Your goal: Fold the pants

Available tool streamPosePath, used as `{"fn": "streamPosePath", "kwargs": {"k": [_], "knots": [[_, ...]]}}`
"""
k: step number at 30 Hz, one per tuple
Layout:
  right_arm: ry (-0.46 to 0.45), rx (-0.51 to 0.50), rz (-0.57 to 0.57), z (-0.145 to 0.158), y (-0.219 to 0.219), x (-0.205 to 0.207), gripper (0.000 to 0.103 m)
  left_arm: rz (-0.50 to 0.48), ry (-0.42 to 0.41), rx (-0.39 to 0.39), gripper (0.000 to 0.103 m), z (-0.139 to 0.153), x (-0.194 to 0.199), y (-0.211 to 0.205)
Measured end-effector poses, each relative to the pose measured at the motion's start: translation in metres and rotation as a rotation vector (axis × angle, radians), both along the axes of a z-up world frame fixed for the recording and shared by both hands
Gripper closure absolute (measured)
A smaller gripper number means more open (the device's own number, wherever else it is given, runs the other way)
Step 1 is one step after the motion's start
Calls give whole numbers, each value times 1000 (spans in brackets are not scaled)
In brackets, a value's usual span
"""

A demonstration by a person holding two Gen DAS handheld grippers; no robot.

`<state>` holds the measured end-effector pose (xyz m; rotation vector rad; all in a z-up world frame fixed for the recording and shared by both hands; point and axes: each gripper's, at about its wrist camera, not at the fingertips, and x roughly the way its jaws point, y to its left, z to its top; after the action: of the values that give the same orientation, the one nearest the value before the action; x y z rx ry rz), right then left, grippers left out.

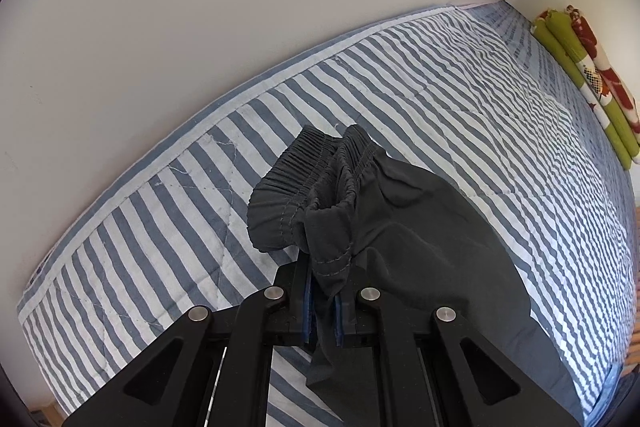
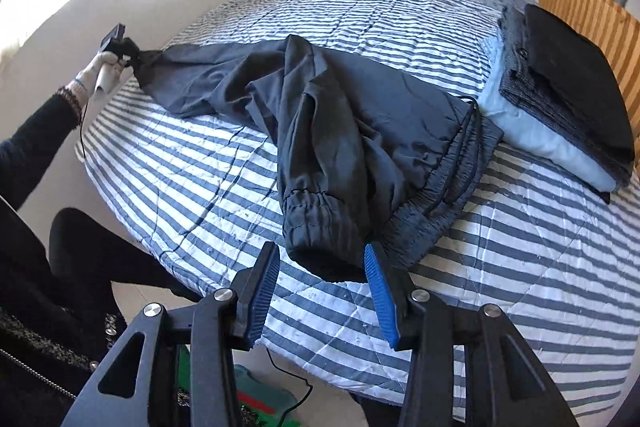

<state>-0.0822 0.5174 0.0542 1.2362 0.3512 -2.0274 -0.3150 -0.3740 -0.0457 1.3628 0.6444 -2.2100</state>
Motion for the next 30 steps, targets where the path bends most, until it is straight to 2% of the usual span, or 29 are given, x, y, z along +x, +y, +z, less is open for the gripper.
{"fn": "streamPosePath", "kwargs": {"k": [4,6,8,11,13,15,16,19,20,23,26,27,28,30], "knots": [[53,91,91,-19,-27,1,63,-8,-12,-23,96,-1,-1,3],[103,171,109,-29,-34,-8,93,-3,-9,-32,96,0,0,0],[152,199,61,-22,-31,-32,94,16,-2,-40,96,2,2,-7],[204,159,-33,4,-16,-86,94,35,0,-35,97,2,5,-18],[281,165,-117,19,-6,-126,94,43,-2,-37,97,1,7,-24],[284,173,-197,18,3,-165,94,54,-2,-25,97,-2,9,-29],[282,215,-229,7,5,-185,93,58,-2,-18,97,-3,10,-31],[197,344,-255,-32,11,-214,86,44,-13,-31,97,-5,9,-31],[158,321,-283,-35,18,-215,81,42,-12,-33,96,-4,9,-31],[84,162,-384,-24,48,-198,66,49,-5,-29,97,-3,7,-32],[7,57,-440,-16,73,-167,61,52,0,-31,97,-3,6,-30],[-34,21,-456,-18,80,-156,53,55,4,-26,97,-3,6,-29],[-80,-18,-465,-24,83,-148,49,58,7,-22,97,-3,6,-28],[-141,-48,-468,-36,81,-136,47,60,7,-17,97,-2,7,-27]]}}
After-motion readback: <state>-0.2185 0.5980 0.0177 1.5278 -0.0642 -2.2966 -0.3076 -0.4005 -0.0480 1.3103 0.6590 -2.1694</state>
